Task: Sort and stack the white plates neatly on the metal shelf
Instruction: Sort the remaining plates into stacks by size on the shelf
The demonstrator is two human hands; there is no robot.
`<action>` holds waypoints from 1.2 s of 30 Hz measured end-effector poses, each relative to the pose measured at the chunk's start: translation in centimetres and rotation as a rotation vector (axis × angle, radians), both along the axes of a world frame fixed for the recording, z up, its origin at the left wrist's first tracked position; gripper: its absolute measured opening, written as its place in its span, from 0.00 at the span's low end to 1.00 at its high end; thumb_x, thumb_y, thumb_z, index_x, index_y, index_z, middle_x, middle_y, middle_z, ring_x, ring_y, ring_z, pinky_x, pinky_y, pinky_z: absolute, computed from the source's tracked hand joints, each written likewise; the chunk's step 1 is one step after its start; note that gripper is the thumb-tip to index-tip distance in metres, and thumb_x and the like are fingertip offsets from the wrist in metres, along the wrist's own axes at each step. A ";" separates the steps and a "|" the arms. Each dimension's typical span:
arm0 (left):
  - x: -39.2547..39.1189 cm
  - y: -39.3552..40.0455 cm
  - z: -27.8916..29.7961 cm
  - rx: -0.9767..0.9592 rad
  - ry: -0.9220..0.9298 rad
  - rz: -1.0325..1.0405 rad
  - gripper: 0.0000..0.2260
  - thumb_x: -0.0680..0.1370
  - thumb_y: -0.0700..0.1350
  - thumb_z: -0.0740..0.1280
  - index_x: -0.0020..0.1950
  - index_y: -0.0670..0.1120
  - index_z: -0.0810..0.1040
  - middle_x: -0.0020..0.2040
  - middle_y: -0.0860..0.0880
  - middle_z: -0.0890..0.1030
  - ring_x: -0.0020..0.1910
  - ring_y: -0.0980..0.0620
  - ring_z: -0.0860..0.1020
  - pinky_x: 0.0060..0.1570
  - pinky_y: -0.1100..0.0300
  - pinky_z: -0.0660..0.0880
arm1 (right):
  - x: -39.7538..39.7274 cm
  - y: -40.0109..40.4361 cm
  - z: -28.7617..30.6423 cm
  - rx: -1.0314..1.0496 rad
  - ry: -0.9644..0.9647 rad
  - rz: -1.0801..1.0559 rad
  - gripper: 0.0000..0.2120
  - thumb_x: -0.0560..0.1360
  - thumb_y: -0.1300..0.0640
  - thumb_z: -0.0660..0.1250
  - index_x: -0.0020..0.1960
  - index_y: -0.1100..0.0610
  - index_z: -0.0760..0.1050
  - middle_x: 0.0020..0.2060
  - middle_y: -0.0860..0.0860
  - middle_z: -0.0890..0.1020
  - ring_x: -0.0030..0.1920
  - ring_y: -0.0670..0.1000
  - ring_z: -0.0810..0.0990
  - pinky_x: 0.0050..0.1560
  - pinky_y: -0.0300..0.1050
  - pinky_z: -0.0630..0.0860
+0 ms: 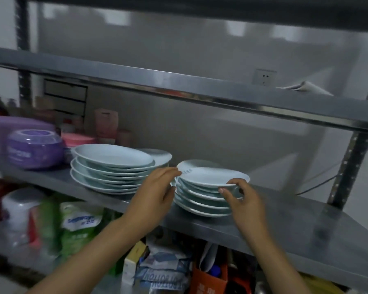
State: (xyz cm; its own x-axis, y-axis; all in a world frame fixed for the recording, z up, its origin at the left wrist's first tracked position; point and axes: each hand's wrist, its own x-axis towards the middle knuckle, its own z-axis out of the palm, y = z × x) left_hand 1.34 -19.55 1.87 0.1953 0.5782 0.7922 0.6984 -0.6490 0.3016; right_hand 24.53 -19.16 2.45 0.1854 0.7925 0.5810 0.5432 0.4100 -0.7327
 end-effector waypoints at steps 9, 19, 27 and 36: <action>-2.5 -1.6 -0.3 0.003 -0.106 0.033 0.11 0.79 0.43 0.63 0.61 0.48 0.76 0.60 0.60 0.73 0.62 0.62 0.68 0.63 0.67 0.62 | -0.5 -0.7 -0.3 -0.101 -0.081 -0.031 0.08 0.74 0.47 0.69 0.51 0.46 0.74 0.57 0.51 0.76 0.54 0.51 0.75 0.49 0.42 0.68; -5.7 -3.7 0.2 -0.024 -0.236 0.100 0.16 0.80 0.52 0.55 0.62 0.51 0.75 0.65 0.57 0.72 0.66 0.62 0.66 0.66 0.64 0.61 | -2.5 -3.2 1.5 -0.302 -0.203 -0.120 0.33 0.71 0.33 0.64 0.71 0.44 0.65 0.77 0.54 0.51 0.74 0.57 0.58 0.67 0.53 0.65; -10.2 -4.6 -0.9 0.074 -0.488 0.310 0.10 0.81 0.40 0.59 0.61 0.47 0.74 0.72 0.53 0.63 0.71 0.56 0.61 0.68 0.58 0.59 | -11.8 -7.4 2.1 0.245 -0.377 0.172 0.06 0.78 0.56 0.62 0.50 0.51 0.77 0.48 0.45 0.80 0.51 0.43 0.75 0.54 0.39 0.73; -16.1 -1.2 -4.2 -0.305 -1.352 0.033 0.19 0.78 0.57 0.57 0.65 0.50 0.71 0.67 0.46 0.73 0.68 0.46 0.69 0.70 0.48 0.63 | -18.7 0.4 -2.8 -0.334 -0.242 0.157 0.27 0.75 0.64 0.57 0.73 0.58 0.56 0.63 0.59 0.72 0.58 0.58 0.74 0.51 0.45 0.72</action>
